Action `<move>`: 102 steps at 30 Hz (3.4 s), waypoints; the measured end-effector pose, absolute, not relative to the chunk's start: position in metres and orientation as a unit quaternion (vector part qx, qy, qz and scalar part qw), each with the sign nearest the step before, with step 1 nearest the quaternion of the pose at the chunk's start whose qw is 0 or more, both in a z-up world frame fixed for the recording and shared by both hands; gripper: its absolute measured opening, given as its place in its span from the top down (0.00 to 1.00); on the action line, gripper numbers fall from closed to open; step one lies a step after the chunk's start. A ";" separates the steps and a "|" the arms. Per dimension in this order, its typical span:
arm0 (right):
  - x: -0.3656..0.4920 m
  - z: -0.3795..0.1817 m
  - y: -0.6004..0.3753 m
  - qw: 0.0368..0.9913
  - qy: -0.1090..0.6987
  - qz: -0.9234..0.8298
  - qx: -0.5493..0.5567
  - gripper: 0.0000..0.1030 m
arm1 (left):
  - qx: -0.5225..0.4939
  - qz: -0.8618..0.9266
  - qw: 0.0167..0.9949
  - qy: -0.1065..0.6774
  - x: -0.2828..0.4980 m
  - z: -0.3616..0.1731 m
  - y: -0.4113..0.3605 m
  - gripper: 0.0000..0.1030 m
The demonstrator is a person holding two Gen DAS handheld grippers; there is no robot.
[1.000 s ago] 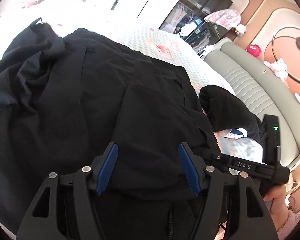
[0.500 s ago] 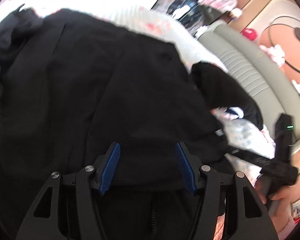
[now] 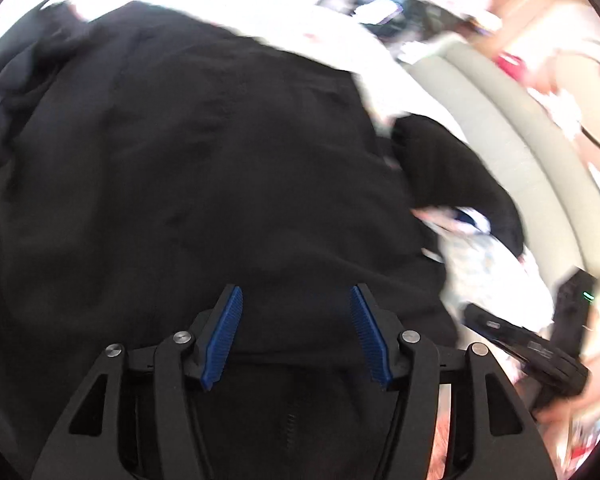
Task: Fold clothes
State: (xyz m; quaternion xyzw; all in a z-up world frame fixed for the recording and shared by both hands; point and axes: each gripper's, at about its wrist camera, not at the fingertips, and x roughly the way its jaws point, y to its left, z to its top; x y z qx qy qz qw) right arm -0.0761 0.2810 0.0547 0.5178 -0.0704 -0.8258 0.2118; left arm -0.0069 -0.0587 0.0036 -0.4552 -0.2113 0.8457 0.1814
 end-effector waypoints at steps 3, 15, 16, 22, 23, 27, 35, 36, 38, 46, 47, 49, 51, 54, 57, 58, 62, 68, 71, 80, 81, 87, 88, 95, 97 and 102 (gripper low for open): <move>-0.071 0.034 0.289 0.193 -0.041 -0.818 0.540 0.43 | -0.464 0.844 0.205 -0.173 0.003 0.011 -0.034 0.42; -0.054 0.047 0.333 0.136 -0.080 -0.845 0.511 0.47 | -0.496 0.807 0.302 -0.107 0.002 0.015 0.068 0.42; -0.052 0.044 0.332 0.146 -0.078 -0.837 0.522 0.47 | -0.500 0.805 0.305 -0.097 -0.003 0.015 0.080 0.42; -0.038 0.037 0.338 0.170 -0.089 -0.812 0.551 0.45 | -0.527 0.775 0.336 -0.090 0.004 -0.004 0.120 0.44; -0.040 0.040 0.345 0.163 -0.090 -0.815 0.549 0.43 | -0.529 0.776 0.332 -0.089 0.003 -0.006 0.125 0.44; -0.044 0.059 0.364 0.144 -0.094 -0.829 0.533 0.40 | -0.523 0.784 0.320 -0.092 -0.005 -0.009 0.147 0.44; -0.049 0.048 0.363 0.160 -0.102 -0.812 0.553 0.40 | -0.527 0.785 0.318 -0.069 -0.001 -0.024 0.166 0.95; -0.048 0.048 0.363 0.163 -0.099 -0.810 0.554 0.40 | -0.527 0.785 0.319 -0.068 0.000 -0.025 0.166 0.96; -0.052 0.050 0.363 0.161 -0.095 -0.813 0.551 0.40 | -0.528 0.780 0.326 -0.075 0.000 -0.025 0.163 0.96; -0.062 0.049 0.350 0.191 -0.108 -0.799 0.560 0.39 | -0.602 0.682 0.411 -0.064 0.021 -0.054 0.177 0.99; -0.061 0.050 0.347 0.202 -0.117 -0.793 0.563 0.44 | -0.598 0.682 0.413 -0.080 0.023 -0.055 0.174 0.99; -0.060 0.052 0.344 0.207 -0.104 -0.799 0.555 0.39 | -0.585 0.689 0.415 -0.106 0.026 -0.053 0.164 0.99; -0.061 0.052 0.345 0.203 -0.098 -0.803 0.552 0.39 | -0.565 0.708 0.409 -0.110 0.029 -0.044 0.152 0.99; -0.064 0.047 0.348 0.211 -0.122 -0.795 0.556 0.39 | -0.546 0.737 0.385 -0.103 0.031 -0.030 0.133 0.99; -0.069 0.040 0.334 0.217 -0.118 -0.793 0.557 0.39 | -0.551 0.759 0.338 -0.074 0.027 -0.022 0.116 0.98; -0.072 0.038 0.328 0.221 -0.116 -0.791 0.558 0.39 | -0.548 0.766 0.328 -0.070 0.024 -0.020 0.111 0.98; -0.089 0.028 0.305 0.242 -0.102 -0.789 0.556 0.28 | -0.532 0.788 0.299 -0.071 0.011 -0.015 0.093 0.94; -0.102 0.005 0.289 0.271 -0.078 -0.769 0.573 0.45 | -0.537 0.780 0.296 -0.123 -0.004 -0.033 0.082 0.78; -0.088 0.022 0.297 0.291 -0.085 -0.774 0.556 0.63 | -0.539 0.776 0.298 -0.135 -0.001 -0.040 0.082 0.77; -0.081 0.060 0.293 0.300 -0.063 -0.807 0.504 0.63 | -0.535 0.769 0.308 -0.166 0.003 -0.035 0.073 0.70; -0.085 0.056 0.290 0.302 -0.064 -0.802 0.511 0.63 | -0.535 0.768 0.309 -0.169 0.002 -0.036 0.073 0.70; -0.105 0.029 0.278 0.290 -0.103 -0.774 0.553 0.63 | -0.532 0.765 0.317 -0.179 -0.007 -0.036 0.071 0.70; -0.106 0.028 0.279 0.284 -0.106 -0.777 0.551 0.61 | -0.530 0.765 0.318 -0.180 -0.008 -0.033 0.070 0.70; -0.089 0.026 0.283 0.286 -0.084 -0.762 0.576 0.53 | -0.491 0.781 0.347 -0.169 -0.017 -0.005 0.077 0.70; -0.086 0.034 0.276 0.312 -0.073 -0.764 0.560 0.53 | -0.487 0.779 0.351 -0.179 -0.021 -0.003 0.077 0.68; -0.124 0.002 0.276 0.280 -0.118 -0.759 0.576 0.50 | -0.481 0.788 0.333 -0.192 -0.021 -0.002 0.073 0.68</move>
